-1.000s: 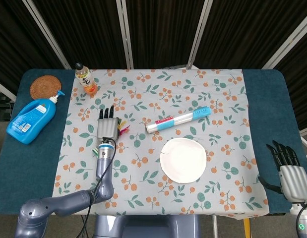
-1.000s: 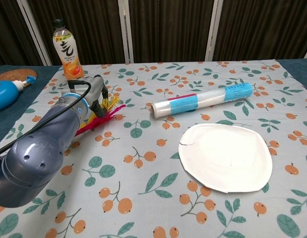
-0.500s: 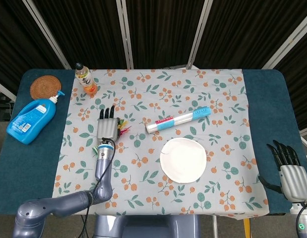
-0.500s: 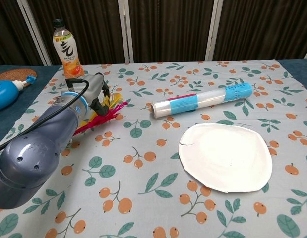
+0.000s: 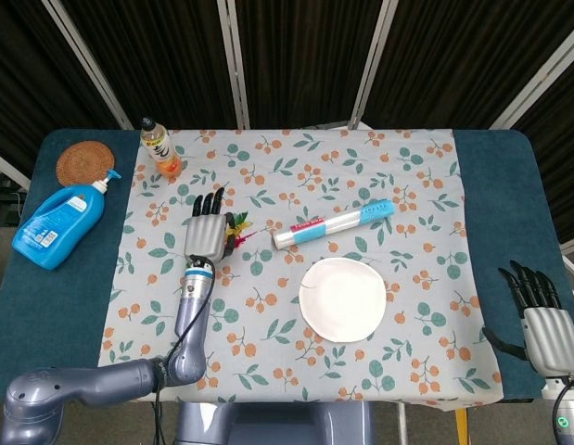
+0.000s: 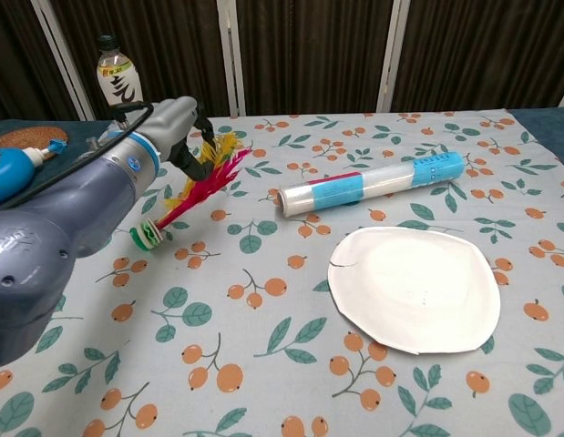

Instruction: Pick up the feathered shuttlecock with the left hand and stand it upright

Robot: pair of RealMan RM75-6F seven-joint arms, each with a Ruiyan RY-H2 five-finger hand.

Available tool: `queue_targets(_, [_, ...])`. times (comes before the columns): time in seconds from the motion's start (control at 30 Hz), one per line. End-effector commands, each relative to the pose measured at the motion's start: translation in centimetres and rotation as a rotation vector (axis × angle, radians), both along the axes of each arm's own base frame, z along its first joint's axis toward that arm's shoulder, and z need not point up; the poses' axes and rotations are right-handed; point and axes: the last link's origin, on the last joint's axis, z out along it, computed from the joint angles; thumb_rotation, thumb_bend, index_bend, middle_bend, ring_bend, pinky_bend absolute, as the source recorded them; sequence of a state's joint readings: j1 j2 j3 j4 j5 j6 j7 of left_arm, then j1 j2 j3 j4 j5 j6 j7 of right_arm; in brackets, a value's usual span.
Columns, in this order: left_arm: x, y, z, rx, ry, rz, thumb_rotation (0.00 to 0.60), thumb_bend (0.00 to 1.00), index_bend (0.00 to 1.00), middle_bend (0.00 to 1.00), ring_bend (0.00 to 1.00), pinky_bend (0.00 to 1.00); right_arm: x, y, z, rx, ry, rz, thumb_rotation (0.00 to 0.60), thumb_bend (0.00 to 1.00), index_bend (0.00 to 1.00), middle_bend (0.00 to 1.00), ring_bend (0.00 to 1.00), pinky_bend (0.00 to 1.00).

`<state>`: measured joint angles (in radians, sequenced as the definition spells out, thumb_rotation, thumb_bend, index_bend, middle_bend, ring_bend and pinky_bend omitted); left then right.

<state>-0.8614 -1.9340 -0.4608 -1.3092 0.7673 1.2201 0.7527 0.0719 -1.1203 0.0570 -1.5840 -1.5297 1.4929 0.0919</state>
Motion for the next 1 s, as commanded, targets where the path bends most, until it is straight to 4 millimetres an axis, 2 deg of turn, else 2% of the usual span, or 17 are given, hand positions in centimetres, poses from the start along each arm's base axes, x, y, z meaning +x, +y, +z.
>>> queue_targets(0.03, [0.1,-0.4,2.4,0.025,-0.033,-0.013,0.6,0.49,0.58,0.01,0.0,0.02,0.0,0.0,0.0,-0.001,-0.001,0.0,0.6,0.11,0.1,0.0,0.0,0.0])
queue_targets(0.27, [0.1,-1.7,5.0,0.022,-0.124,-0.009,0.6,0.49,0.58,0.01,0.0,0.02,0.1,0.0,-0.1,0.0,0.009,0.006,0.6,0.11,0.1,0.0,0.0,0.0])
queue_targets(0.47, [-1.1,-2.6,6.7,0.02,-0.176,0.003,0.6,0.49,0.59,0.01,0.0,0.02,0.1,0.0,-0.1,0.0,0.015,0.004,0.6,0.11,0.1,0.0,0.0,0.0])
queue_targets(0.9, [-5.0,-3.8,7.3,-0.017,-0.22,0.085,0.6,0.49,0.58,0.01,0.0,0.02,0.0,0.0,-0.3,0.008,0.021,-0.003,0.6,0.11,0.1,0.0,0.0,0.0])
queue_targets(1.0, [-5.4,-3.9,7.4,-0.019,-0.221,0.087,0.6,0.49,0.58,0.01,0.0,0.02,0.1,0.0,-0.3,0.008,0.024,-0.001,0.6,0.11,0.1,0.0,0.0,0.0])
